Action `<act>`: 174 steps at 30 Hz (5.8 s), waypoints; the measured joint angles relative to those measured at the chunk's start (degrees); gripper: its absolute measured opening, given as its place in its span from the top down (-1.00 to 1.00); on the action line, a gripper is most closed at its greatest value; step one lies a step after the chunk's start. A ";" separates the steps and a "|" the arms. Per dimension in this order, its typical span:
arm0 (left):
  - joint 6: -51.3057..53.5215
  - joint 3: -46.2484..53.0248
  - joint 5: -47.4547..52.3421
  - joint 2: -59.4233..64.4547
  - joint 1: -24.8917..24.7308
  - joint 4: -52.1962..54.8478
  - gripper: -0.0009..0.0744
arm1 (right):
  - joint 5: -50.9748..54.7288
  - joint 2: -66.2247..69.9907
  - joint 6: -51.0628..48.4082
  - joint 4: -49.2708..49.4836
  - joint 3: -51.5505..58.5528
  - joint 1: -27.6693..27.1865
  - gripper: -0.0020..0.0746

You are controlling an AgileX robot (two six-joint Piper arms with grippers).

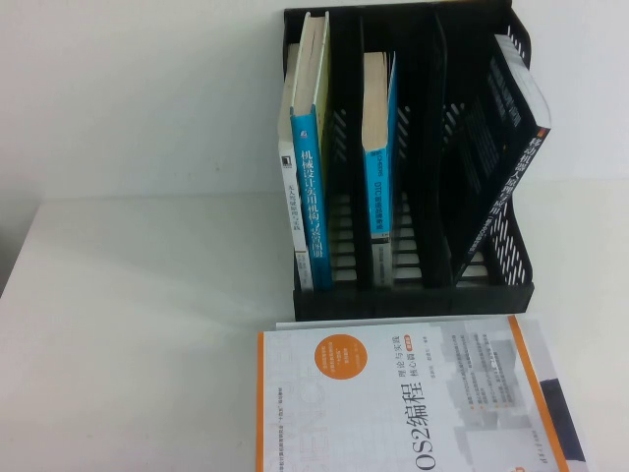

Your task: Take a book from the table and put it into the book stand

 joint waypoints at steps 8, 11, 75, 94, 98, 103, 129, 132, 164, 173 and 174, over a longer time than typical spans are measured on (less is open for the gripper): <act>0.00 0.00 0.00 0.00 0.00 0.00 0.98 | 0.00 0.00 0.00 0.10 0.00 0.00 0.96; 0.00 0.00 0.00 0.00 0.00 0.00 0.98 | 0.00 0.00 0.00 0.59 0.00 0.00 0.96; -13.60 -38.48 9.35 29.98 0.00 15.42 0.99 | -14.15 23.12 4.10 -4.22 -47.02 0.00 0.96; 26.98 -38.48 20.25 49.61 0.00 -42.24 0.99 | 17.08 35.33 -0.86 -11.08 -41.82 12.21 0.96; 36.99 -38.61 24.12 56.50 0.00 -52.09 0.99 | 21.34 44.24 1.83 -14.52 -44.29 17.58 0.96; 39.63 -38.61 28.71 64.68 0.00 -55.27 0.99 | 28.48 56.69 3.04 -12.93 -52.16 19.68 0.96; 40.16 -38.94 28.70 71.47 0.00 -55.62 0.93 | 33.84 90.16 -19.84 22.85 -58.86 5.42 0.96; 40.02 -39.03 29.50 74.18 0.00 -55.51 0.79 | 32.82 92.27 -19.93 22.96 -58.86 5.74 0.96; 45.41 -39.15 34.52 90.58 0.00 -66.13 -0.60 | 29.14 101.02 -22.46 28.00 -59.10 13.12 0.96; 52.17 -39.48 42.02 99.42 0.00 -70.37 -0.60 | 28.93 101.58 -24.44 31.62 -59.10 13.12 0.96; 53.25 -39.59 42.89 100.42 0.00 -71.60 -0.61 | 28.93 101.58 -24.44 31.62 -59.10 13.12 0.96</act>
